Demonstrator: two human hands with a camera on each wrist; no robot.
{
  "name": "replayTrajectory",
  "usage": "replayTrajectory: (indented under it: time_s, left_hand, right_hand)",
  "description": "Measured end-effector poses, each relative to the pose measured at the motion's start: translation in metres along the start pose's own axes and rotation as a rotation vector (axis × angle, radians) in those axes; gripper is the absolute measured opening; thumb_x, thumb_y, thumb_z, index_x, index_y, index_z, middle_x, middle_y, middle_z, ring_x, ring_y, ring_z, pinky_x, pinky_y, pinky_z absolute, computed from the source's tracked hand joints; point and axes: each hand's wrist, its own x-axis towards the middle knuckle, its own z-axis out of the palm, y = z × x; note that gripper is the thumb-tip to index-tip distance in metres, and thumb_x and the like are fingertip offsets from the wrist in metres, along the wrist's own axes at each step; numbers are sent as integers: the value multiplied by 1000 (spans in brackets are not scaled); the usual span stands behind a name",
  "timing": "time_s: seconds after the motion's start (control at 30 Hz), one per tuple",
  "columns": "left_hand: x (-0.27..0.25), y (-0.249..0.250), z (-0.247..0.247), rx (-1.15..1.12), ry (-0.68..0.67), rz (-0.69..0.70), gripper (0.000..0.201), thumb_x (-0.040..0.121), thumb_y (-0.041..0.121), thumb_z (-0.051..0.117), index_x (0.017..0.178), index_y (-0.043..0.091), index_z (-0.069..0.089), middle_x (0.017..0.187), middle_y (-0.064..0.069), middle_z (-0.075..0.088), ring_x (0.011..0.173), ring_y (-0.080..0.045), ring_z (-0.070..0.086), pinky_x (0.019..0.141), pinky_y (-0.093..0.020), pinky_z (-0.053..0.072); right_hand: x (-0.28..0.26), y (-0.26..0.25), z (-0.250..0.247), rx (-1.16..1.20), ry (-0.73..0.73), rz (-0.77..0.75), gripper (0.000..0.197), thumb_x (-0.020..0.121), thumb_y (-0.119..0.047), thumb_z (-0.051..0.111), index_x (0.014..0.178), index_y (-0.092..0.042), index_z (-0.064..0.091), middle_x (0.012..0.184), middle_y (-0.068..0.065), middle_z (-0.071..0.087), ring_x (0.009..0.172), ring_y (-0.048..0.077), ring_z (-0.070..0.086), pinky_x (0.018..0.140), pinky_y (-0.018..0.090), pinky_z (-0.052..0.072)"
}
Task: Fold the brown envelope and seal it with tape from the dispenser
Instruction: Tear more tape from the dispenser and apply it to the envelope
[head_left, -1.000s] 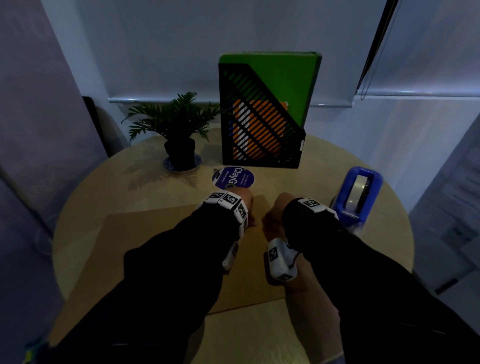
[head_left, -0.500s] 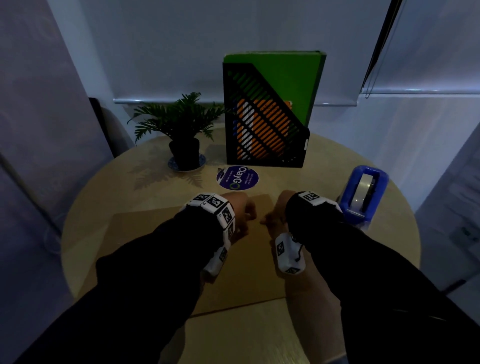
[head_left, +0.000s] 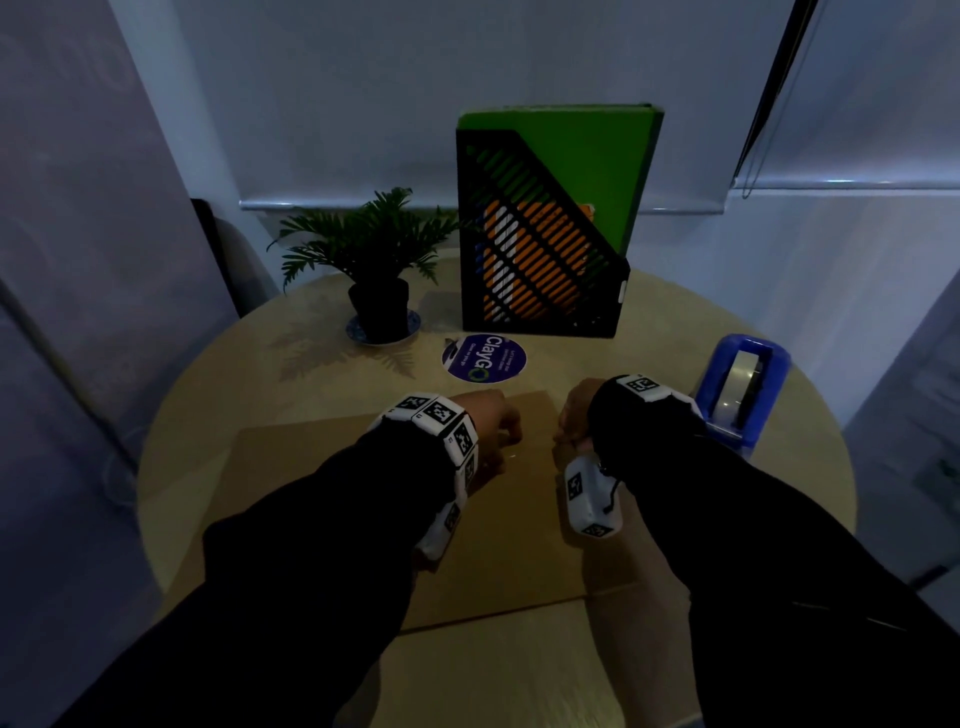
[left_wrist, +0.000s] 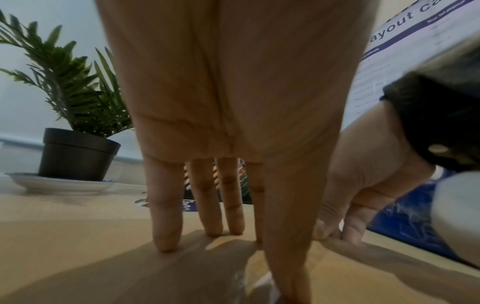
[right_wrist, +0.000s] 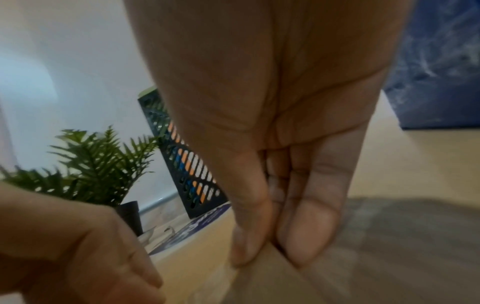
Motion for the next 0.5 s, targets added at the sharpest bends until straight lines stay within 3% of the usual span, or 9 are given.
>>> replayTrajectory:
  time_s: [0.07, 0.17, 0.2, 0.27, 0.3, 0.37, 0.43, 0.5]
  left_hand:
    - [1, -1, 1, 1, -2, -5, 49, 83, 21, 72, 129, 20, 54, 132, -7, 43, 115, -29, 51, 90, -36, 45]
    - [0, -3, 3, -4, 6, -12, 47, 83, 20, 72, 127, 20, 55, 130, -7, 44, 113, -30, 52, 92, -39, 47]
    - [1, -3, 4, -13, 19, -10, 46, 82, 20, 72, 125, 21, 56, 128, -6, 45, 111, -30, 53, 92, -40, 48]
    - [1, -4, 5, -21, 34, -11, 44, 82, 20, 72, 124, 21, 57, 126, -5, 46, 109, -29, 53, 92, -40, 48]
    - [2, -5, 7, -28, 34, -12, 44, 82, 20, 72, 123, 21, 57, 125, -5, 46, 108, -30, 54, 92, -40, 49]
    - [3, -7, 9, -54, 49, -8, 43, 80, 17, 72, 120, 22, 58, 124, -5, 47, 105, -30, 55, 90, -40, 50]
    - [4, -8, 11, -76, 61, -4, 41, 80, 13, 71, 119, 21, 59, 125, -4, 47, 105, -30, 56, 86, -38, 50]
    - [6, -9, 12, -103, 58, 4, 40, 81, 10, 70, 119, 20, 60, 126, -4, 47, 109, -28, 56, 84, -35, 48]
  right_hand:
    - [-4, -4, -1, -5, 27, -18, 29, 88, -43, 64, 89, -15, 68, 90, 7, 67, 75, 20, 57, 70, 28, 48]
    - [-31, -13, 2, -133, 31, 23, 60, 77, -67, 62, 102, -12, 67, 91, 7, 64, 80, 21, 59, 76, 29, 50]
    - [-36, -13, 4, -157, 11, 13, 60, 83, -63, 58, 102, -6, 63, 91, 11, 61, 76, 18, 56, 73, 22, 49]
    - [-50, -17, 8, -166, -99, 2, 40, 100, -36, 44, 96, 2, 56, 94, 20, 55, 62, 12, 39, 51, 8, 41]
    - [-49, -17, 7, -172, -121, -32, 30, 102, -25, 40, 100, 0, 56, 103, 16, 55, 61, 13, 36, 48, 11, 39]
    - [-44, -14, 4, -103, -95, -18, 32, 99, -34, 46, 100, -4, 57, 99, 4, 54, 67, 18, 43, 55, 18, 37]
    - [-36, -11, 2, -120, 7, -15, 45, 92, -52, 52, 78, -9, 54, 83, 3, 55, 62, 15, 44, 63, 25, 40]
    - [-24, -7, 1, -49, -8, -25, 37, 95, -38, 54, 68, -14, 46, 84, 3, 53, 62, 12, 45, 66, 27, 45]
